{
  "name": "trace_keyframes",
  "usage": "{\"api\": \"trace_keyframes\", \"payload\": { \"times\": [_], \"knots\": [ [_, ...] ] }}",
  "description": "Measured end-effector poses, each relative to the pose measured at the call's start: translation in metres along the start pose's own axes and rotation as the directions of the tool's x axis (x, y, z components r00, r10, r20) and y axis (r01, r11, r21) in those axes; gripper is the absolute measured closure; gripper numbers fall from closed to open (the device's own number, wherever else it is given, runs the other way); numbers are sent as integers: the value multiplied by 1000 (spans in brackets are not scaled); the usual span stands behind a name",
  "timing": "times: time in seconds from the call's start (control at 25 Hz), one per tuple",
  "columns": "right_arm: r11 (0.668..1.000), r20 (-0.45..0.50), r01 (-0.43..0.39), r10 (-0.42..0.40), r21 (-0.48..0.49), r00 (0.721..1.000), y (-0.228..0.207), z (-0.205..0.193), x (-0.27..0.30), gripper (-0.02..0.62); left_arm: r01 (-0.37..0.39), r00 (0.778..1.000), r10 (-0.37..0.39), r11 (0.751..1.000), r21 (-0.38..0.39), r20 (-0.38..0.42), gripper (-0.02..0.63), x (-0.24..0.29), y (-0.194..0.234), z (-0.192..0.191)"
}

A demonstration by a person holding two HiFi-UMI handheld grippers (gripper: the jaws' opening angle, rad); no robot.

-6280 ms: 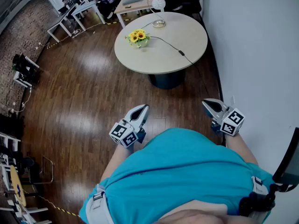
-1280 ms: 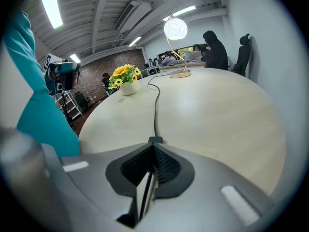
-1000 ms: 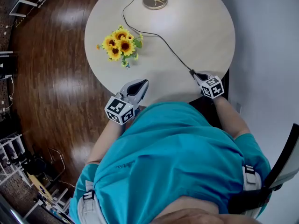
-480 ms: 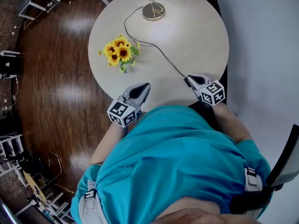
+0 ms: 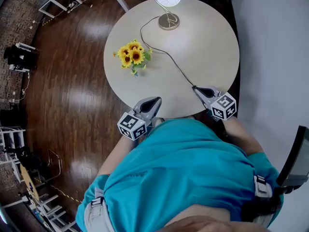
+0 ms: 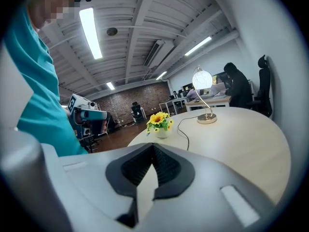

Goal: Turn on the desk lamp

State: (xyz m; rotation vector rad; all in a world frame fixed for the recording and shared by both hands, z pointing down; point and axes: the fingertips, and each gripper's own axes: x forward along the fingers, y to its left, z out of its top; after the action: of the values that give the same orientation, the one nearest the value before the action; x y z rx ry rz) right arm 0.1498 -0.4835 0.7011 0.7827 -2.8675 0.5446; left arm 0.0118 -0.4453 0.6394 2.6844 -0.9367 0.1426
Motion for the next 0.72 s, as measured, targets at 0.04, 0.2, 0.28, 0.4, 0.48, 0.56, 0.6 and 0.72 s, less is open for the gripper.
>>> {"api": "trace_keyframes", "payload": {
  "times": [0.04, 0.2, 0.28, 0.4, 0.48, 0.56, 0.6, 0.72],
  "knots": [
    [1000, -1, -1, 1, -6, 1000, 11, 0, -2, 594, -4, 1000, 4, 1000, 3, 8, 581, -11, -6, 2],
    [999, -8, 3, -3, -35, 1000, 47, 6, 1, 594, 4, 998, -6, 1000, 29, 58, 581, -49, -10, 15],
    [999, -8, 19, -20, -47, 1000, 65, 12, 8, 594, 22, 997, -25, 999, 39, 78, 581, -71, -8, 19],
    [996, -1, 61, -61, -71, 998, 113, 16, 19, 594, 60, 993, -65, 997, 56, 98, 581, -123, -13, 20],
    [993, 11, 96, -95, -71, 995, 145, 6, 27, 594, 88, 991, -95, 993, 83, 97, 581, -160, -14, 12],
    [990, 24, 139, -138, -38, 990, 167, -9, 35, 594, 113, 989, -122, 988, 108, 88, 581, -190, -11, 1],
    [988, 25, 156, -156, -19, 987, 178, -16, 40, 594, 123, 988, -133, 985, 119, 84, 581, -203, -6, -2],
    [984, 10, 178, -178, -7, 984, 209, -29, 60, 594, 140, 986, -152, 980, 138, 75, 581, -235, 15, -10]
  ]
}}
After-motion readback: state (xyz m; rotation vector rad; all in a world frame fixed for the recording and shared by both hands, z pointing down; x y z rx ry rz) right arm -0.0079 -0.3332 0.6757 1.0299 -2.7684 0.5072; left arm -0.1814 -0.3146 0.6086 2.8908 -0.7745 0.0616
